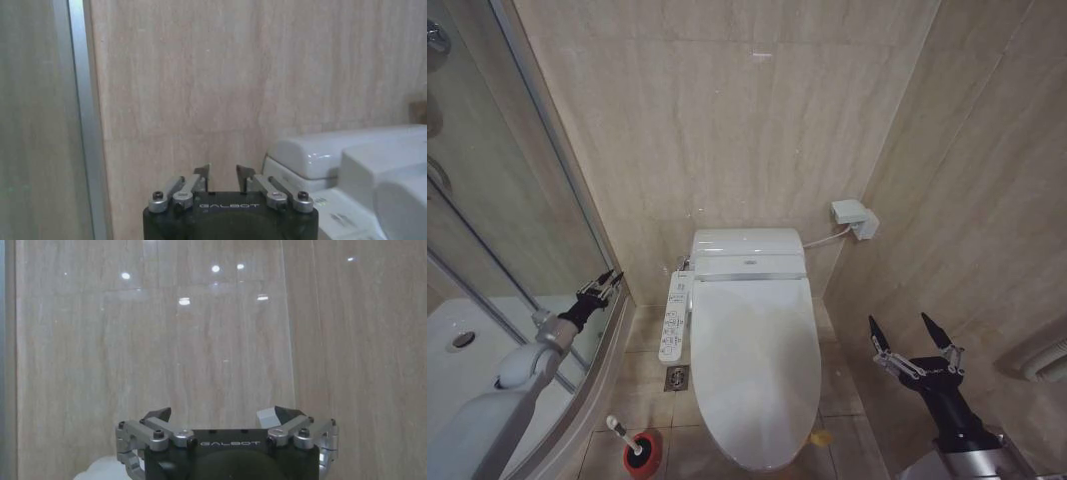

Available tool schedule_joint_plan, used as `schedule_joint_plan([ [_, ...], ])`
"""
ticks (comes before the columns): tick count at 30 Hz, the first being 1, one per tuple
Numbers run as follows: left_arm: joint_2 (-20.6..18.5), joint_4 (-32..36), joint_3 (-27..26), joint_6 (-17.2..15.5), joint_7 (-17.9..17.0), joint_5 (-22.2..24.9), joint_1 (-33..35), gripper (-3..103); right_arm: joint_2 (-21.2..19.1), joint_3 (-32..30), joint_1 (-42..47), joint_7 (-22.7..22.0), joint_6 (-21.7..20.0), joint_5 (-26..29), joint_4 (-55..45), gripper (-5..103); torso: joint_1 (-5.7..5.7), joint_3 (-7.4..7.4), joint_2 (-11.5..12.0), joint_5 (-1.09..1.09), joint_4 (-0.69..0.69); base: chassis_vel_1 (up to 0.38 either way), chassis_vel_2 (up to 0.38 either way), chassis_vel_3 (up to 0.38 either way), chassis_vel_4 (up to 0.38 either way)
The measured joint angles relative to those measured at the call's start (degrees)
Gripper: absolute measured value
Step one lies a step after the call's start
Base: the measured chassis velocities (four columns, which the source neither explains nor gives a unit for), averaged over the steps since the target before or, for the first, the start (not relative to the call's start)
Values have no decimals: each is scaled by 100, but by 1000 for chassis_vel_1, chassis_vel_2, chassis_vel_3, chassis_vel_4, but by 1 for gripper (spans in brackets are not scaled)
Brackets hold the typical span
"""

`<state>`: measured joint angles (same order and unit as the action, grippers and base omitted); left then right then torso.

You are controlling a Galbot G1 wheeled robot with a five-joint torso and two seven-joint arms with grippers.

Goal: Open the toilet lid, clean the toilet bowl with a toilet brush, close the toilet lid, and flush.

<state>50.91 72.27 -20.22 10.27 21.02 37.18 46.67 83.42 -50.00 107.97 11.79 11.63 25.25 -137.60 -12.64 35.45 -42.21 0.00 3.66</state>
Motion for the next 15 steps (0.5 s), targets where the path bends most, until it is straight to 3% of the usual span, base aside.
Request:
schedule_joint_plan([
  [1,33,-170,143,5,-11,6,-220,19,0,0,0,0,0,0,0,100,0,0,0,-1,0,0,0,0,0],
  [8,203,-899,696,103,-17,14,-1047,19,-1,0,0,0,0,0,0,100,0,0,0,0,1,0,0,0,0],
  [9,259,-1152,843,157,-5,4,-1267,1,1,0,0,-1,0,0,0,100,0,0,0,0,1,0,0,0,0],
  [15,510,-2008,1294,334,94,-87,-1995,1,0,0,0,0,0,0,0,100,-1,0,0,0,0,0,0,0,0],
])
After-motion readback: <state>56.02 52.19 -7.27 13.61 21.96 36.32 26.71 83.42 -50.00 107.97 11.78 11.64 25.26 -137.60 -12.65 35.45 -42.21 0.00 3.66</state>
